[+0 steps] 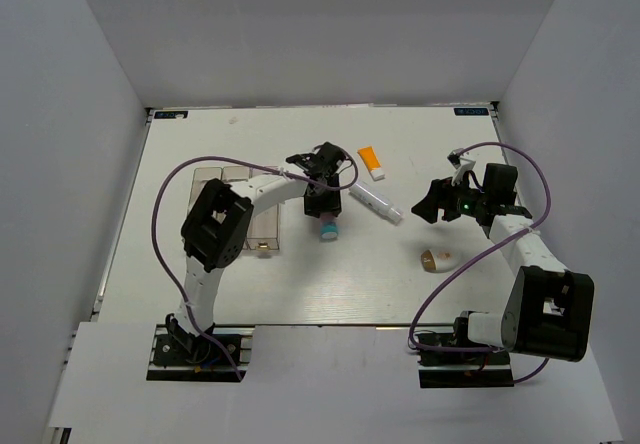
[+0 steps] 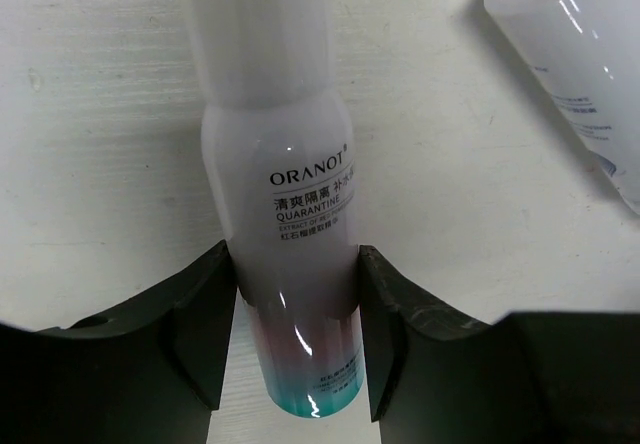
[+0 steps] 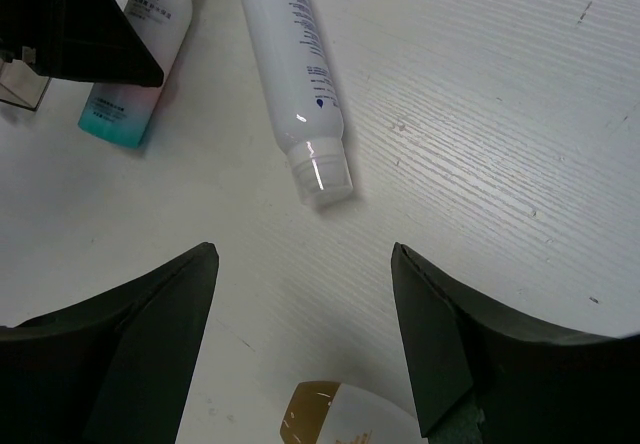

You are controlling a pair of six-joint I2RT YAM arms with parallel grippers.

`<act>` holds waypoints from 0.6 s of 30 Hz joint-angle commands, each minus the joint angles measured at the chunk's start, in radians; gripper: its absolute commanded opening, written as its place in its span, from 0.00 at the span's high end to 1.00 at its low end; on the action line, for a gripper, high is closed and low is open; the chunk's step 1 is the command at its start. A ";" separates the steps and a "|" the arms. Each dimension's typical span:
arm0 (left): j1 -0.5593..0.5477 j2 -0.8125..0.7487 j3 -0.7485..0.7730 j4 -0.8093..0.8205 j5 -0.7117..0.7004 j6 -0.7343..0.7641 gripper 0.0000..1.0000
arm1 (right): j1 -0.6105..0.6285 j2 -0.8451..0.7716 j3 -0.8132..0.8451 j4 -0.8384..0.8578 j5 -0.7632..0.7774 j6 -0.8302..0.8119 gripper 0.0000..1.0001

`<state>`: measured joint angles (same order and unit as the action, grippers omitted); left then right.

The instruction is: Organize the makeup

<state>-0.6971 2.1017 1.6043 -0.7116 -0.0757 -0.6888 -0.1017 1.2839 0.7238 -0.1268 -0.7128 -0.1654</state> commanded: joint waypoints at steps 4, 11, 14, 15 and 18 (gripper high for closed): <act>-0.008 -0.192 -0.060 0.118 0.011 0.057 0.84 | -0.001 -0.008 0.025 0.004 -0.005 -0.005 0.24; 0.062 -0.413 -0.060 0.071 -0.113 0.118 0.95 | 0.000 -0.006 0.025 0.000 -0.007 -0.005 0.25; 0.125 -0.456 -0.093 0.014 -0.148 0.164 0.92 | 0.000 -0.003 0.023 0.007 -0.013 -0.006 0.28; 0.158 -0.463 -0.112 -0.011 -0.157 0.175 0.92 | 0.000 -0.001 0.023 0.006 -0.014 -0.006 0.29; 0.233 -0.523 -0.205 -0.006 -0.187 0.193 0.93 | 0.000 -0.003 0.025 0.007 -0.025 -0.010 0.42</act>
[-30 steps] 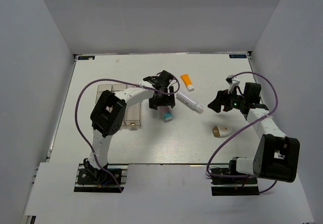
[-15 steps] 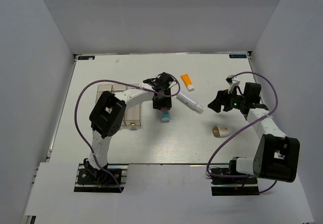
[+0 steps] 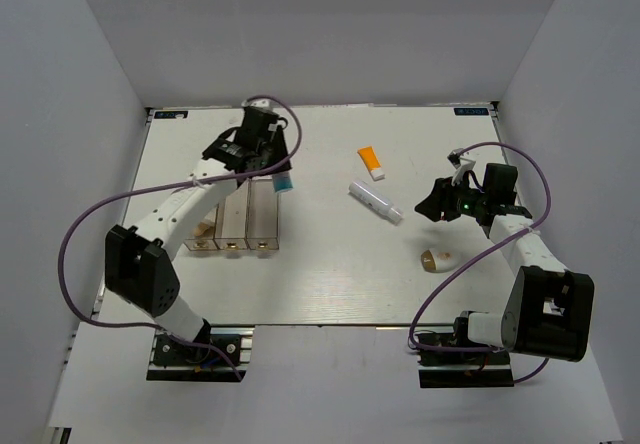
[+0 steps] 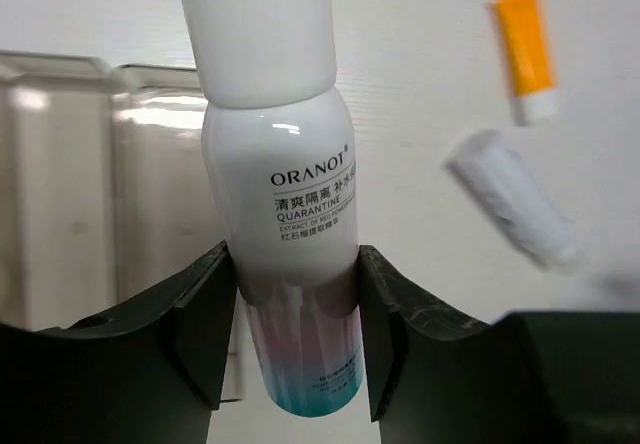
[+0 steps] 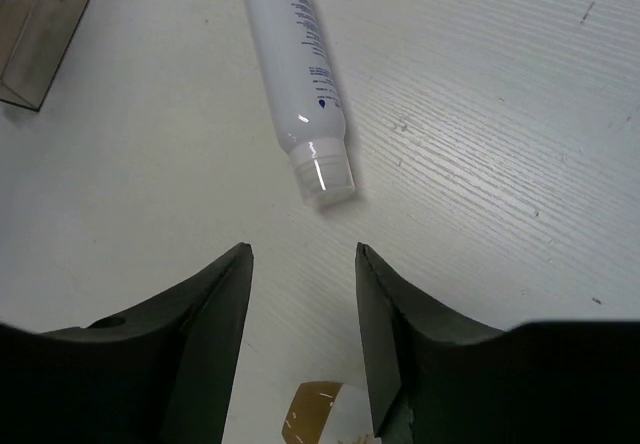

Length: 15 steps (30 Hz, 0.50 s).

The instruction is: Organize the makeup

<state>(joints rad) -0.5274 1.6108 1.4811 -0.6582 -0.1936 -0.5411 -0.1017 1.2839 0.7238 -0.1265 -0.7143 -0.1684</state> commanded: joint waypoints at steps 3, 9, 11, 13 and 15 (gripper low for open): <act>0.139 -0.100 -0.163 -0.050 -0.086 0.069 0.93 | 0.000 -0.003 0.023 0.005 -0.036 -0.010 0.64; 0.214 -0.121 -0.243 -0.057 -0.122 0.138 0.93 | 0.003 0.000 0.026 0.007 -0.042 -0.008 0.78; 0.227 -0.123 -0.254 -0.044 -0.130 0.162 0.93 | 0.005 0.002 0.028 0.005 -0.040 -0.008 0.78; 0.248 -0.120 -0.268 -0.037 -0.135 0.177 0.91 | 0.003 0.005 0.028 0.005 -0.040 -0.008 0.78; 0.257 -0.104 -0.278 -0.032 -0.138 0.202 0.91 | 0.002 0.005 0.032 0.005 -0.043 -0.006 0.76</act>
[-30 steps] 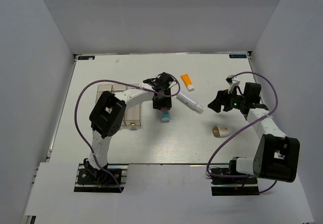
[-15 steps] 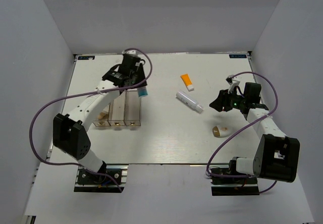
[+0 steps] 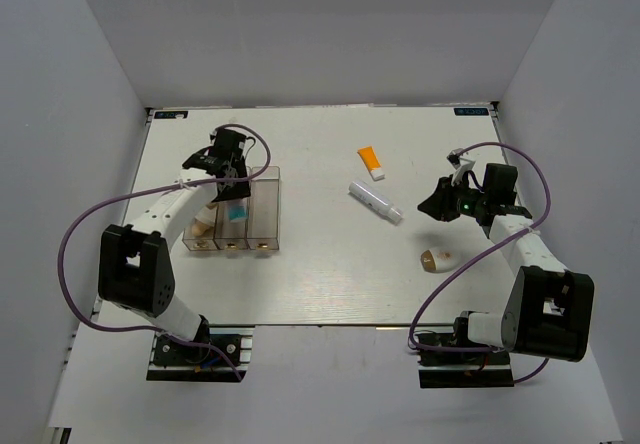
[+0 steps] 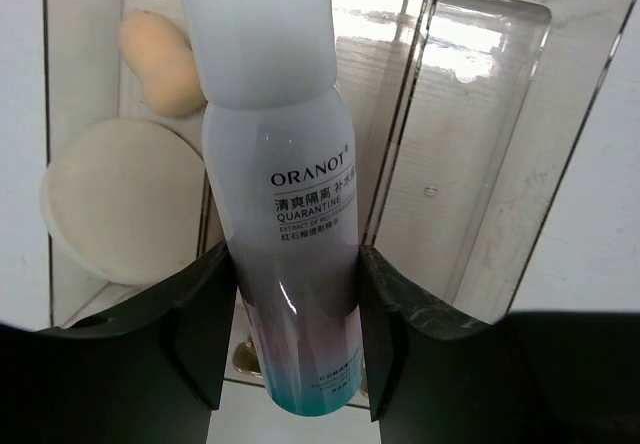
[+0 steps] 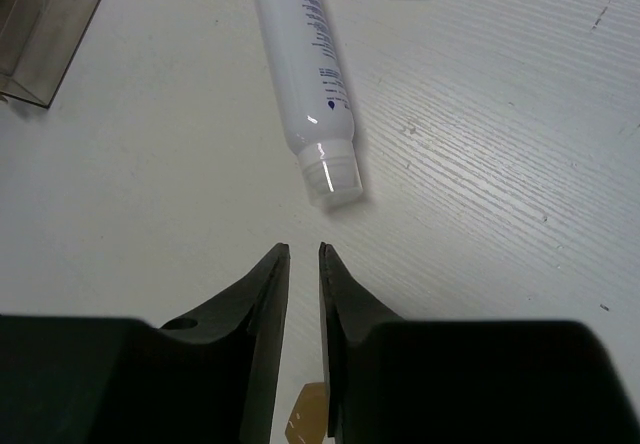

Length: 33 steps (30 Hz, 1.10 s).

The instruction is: Organize the makeup

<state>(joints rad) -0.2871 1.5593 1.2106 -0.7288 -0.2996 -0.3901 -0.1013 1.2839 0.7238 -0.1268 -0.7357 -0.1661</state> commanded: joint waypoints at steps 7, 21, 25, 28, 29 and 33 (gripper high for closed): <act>0.026 -0.015 -0.049 0.078 -0.027 0.115 0.75 | -0.001 0.006 0.035 0.000 -0.016 -0.010 0.57; 0.026 -0.002 -0.042 0.082 -0.012 0.097 0.40 | 0.032 0.078 0.140 -0.042 -0.051 -0.111 0.32; 0.026 -0.019 -0.037 0.074 -0.012 0.096 0.32 | 0.074 0.129 0.190 -0.053 -0.038 -0.136 0.32; 0.026 -0.030 -0.031 0.068 -0.007 0.091 0.27 | 0.098 0.164 0.238 -0.066 -0.024 -0.164 0.31; 0.026 -0.033 -0.028 0.066 -0.007 0.091 0.27 | 0.130 0.195 0.250 -0.085 -0.015 -0.170 0.31; 0.026 -0.051 -0.004 0.051 0.001 0.080 0.26 | 0.196 0.270 0.331 -0.126 0.025 -0.216 0.28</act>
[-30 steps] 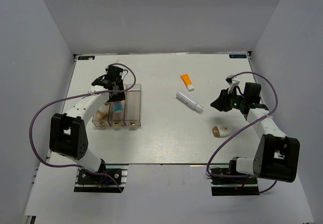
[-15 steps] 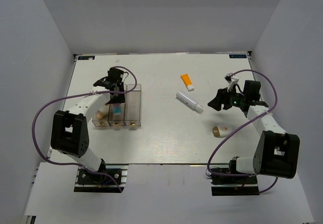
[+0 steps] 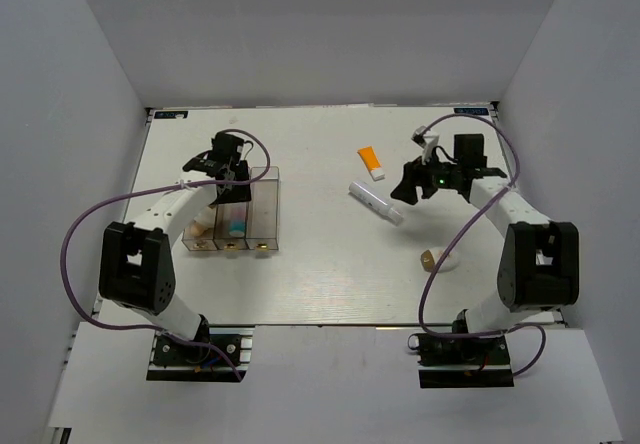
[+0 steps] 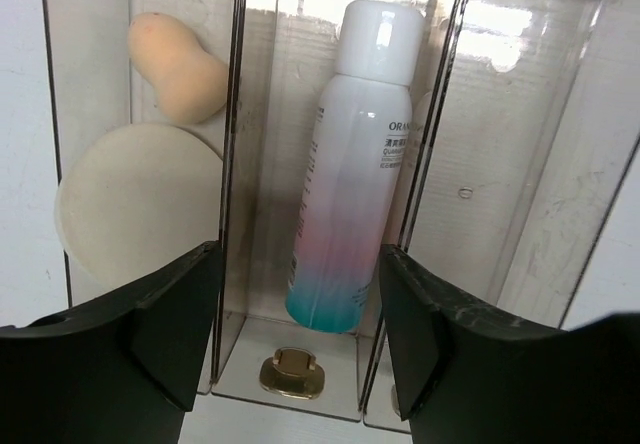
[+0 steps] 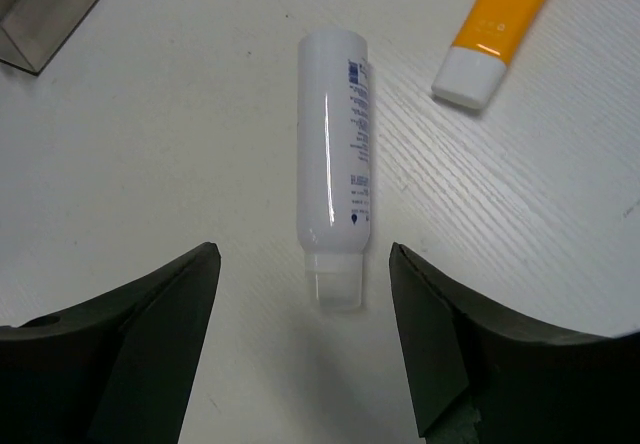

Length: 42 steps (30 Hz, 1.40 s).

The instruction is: Organize the makeup

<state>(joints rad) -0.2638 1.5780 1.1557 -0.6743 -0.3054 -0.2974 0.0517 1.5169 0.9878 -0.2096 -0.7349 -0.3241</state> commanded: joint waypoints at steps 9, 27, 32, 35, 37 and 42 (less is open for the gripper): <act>0.003 -0.272 0.064 -0.018 0.098 -0.083 0.26 | 0.195 0.299 0.339 -0.146 0.241 -0.121 0.23; -0.006 -0.631 -0.111 -0.116 0.143 -0.258 0.19 | 0.336 0.477 0.394 -0.235 0.483 -0.196 0.45; -0.006 -0.667 -0.105 -0.120 0.141 -0.281 0.19 | 0.355 0.479 0.422 -0.287 0.493 -0.236 0.83; -0.006 -0.694 -0.093 -0.123 0.140 -0.289 0.19 | 0.361 0.454 0.489 -0.359 0.418 -0.239 1.00; -0.006 -0.716 -0.091 -0.119 0.138 -0.296 0.19 | 0.367 0.427 0.544 -0.378 0.324 -0.225 1.00; -0.015 -0.834 -0.135 -0.033 0.155 -0.305 0.19 | 0.439 0.339 0.614 -0.272 0.180 -0.104 1.00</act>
<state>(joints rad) -0.2733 0.8177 1.0435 -0.7700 -0.1699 -0.5888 0.4393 1.9621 1.5120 -0.5503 -0.4099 -0.5056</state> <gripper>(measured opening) 0.812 0.504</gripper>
